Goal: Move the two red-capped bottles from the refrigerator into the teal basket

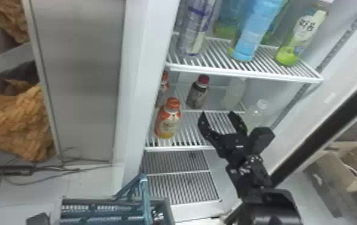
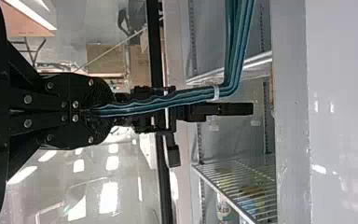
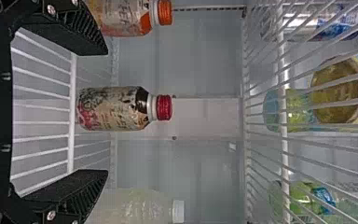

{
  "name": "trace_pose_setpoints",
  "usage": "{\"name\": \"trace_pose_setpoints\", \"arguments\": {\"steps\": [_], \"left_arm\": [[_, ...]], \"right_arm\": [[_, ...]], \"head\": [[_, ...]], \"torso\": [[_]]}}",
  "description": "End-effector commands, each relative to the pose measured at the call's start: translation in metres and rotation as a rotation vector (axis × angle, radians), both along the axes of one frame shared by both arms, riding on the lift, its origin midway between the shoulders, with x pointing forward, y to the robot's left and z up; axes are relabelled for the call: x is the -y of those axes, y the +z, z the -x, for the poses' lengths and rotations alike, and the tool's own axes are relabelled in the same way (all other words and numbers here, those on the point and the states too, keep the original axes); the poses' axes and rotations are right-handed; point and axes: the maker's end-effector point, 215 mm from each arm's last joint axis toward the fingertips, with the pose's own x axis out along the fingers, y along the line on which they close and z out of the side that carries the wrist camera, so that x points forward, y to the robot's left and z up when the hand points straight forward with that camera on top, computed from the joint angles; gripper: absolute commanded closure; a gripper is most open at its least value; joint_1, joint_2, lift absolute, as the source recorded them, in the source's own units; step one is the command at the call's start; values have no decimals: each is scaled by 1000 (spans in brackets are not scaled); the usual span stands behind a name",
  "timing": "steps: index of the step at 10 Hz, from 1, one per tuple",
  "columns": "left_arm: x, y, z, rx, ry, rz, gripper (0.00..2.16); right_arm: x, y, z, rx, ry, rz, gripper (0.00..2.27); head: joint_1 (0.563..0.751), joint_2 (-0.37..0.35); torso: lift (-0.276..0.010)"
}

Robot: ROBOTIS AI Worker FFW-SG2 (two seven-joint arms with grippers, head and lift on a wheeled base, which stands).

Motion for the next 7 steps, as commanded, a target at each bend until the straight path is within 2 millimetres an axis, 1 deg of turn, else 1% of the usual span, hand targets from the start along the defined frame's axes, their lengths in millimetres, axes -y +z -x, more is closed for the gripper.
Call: {"name": "trace_pose_setpoints", "arguments": {"steps": [1,2,3,5,7], "left_arm": [[2,0,0,1,-4,1,1153],[2,1,-1,3,-6,4,1153],[2,1,-2,4,-3,3,1153],[2,1,-3,4,-1,3,1153],[3,2,-3,6,-4,4,1153]], "right_arm": [[-3,-1,-20,-5,12,4,99],[-2,1,-30,-3,10,9,99],[3,-2,-36,-11,2,14,99],[8,1,-50,-11,-8,17,99],[10,-4,-66,-36,-11,12,87]], "head": [[695,-350],[695,-350],[695,-350],[695,-350],[695,-350]], "torso": [[-228],[-228],[-228],[-228],[-228]]}}
